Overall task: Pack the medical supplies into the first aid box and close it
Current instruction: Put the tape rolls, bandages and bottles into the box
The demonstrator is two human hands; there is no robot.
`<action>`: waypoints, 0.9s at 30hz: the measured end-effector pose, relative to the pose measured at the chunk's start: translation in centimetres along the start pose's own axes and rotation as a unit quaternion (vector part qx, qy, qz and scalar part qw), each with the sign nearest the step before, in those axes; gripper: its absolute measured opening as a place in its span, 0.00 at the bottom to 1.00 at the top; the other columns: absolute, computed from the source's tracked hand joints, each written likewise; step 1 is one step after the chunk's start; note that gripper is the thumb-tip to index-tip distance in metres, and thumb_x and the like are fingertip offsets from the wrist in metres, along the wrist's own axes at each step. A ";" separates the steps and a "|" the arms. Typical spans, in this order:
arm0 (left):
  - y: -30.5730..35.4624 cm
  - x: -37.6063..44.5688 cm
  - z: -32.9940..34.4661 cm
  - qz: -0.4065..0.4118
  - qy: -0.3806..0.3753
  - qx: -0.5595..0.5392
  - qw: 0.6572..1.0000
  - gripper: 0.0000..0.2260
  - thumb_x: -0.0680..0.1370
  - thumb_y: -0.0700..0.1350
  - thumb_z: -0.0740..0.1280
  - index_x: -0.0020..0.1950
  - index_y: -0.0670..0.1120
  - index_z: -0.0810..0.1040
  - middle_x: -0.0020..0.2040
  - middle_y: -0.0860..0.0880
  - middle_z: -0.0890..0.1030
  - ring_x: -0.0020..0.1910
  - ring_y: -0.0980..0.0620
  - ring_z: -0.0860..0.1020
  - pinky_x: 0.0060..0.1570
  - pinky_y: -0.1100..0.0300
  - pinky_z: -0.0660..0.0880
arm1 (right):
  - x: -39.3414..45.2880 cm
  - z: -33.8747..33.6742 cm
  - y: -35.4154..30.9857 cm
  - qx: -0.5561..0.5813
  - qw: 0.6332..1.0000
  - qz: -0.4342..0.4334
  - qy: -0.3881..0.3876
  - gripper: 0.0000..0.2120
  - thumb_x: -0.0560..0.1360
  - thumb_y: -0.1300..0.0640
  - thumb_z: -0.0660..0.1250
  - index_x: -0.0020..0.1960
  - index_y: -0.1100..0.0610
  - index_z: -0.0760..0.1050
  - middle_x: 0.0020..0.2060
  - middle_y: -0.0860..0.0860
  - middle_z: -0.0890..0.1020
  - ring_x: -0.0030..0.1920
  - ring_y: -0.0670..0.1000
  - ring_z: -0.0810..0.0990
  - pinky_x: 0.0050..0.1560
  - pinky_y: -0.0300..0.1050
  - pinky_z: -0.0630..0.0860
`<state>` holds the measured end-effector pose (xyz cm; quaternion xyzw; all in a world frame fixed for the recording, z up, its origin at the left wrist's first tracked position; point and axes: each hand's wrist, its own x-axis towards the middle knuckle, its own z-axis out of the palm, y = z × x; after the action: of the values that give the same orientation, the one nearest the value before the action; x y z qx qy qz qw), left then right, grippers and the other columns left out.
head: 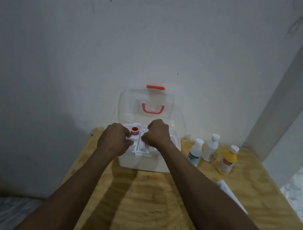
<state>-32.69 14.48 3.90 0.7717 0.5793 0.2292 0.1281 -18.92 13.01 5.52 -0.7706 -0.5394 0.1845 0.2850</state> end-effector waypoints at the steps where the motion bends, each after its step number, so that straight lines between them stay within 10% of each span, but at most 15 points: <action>1: -0.1 0.0 0.1 0.001 0.002 -0.003 1.000 0.16 0.74 0.47 0.73 0.61 0.45 0.82 0.58 0.45 0.83 0.50 0.48 0.82 0.47 0.61 0.73 | 0.1 0.0 0.1 0.004 1.000 -0.001 0.000 0.15 0.70 0.63 0.75 0.54 0.61 0.75 0.43 0.52 0.75 0.38 0.47 0.72 0.39 0.34 0.70; 13: -0.1 -1.4 -0.5 0.013 0.055 -0.026 0.998 0.17 0.74 0.52 0.72 0.59 0.44 0.83 0.58 0.44 0.84 0.51 0.46 0.82 0.46 0.58 0.74 | -2.0 -2.2 1.2 0.060 0.997 -0.011 0.039 0.17 0.69 0.65 0.73 0.56 0.70 0.78 0.53 0.65 0.82 0.49 0.64 0.84 0.51 0.59 0.82; 27: 8.9 -9.3 3.7 0.210 0.063 -0.138 0.966 0.13 0.74 0.47 0.72 0.56 0.47 0.82 0.46 0.48 0.81 0.39 0.51 0.79 0.44 0.55 0.77 | -10.1 -10.8 12.7 0.085 0.991 0.002 0.101 0.07 0.71 0.58 0.72 0.48 0.57 0.82 0.38 0.55 0.86 0.38 0.52 0.85 0.45 0.53 0.83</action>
<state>-25.50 3.29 2.91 0.8349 0.3736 0.3770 0.1455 -6.82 -2.26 5.44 -0.7592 -0.4886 0.1519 0.4022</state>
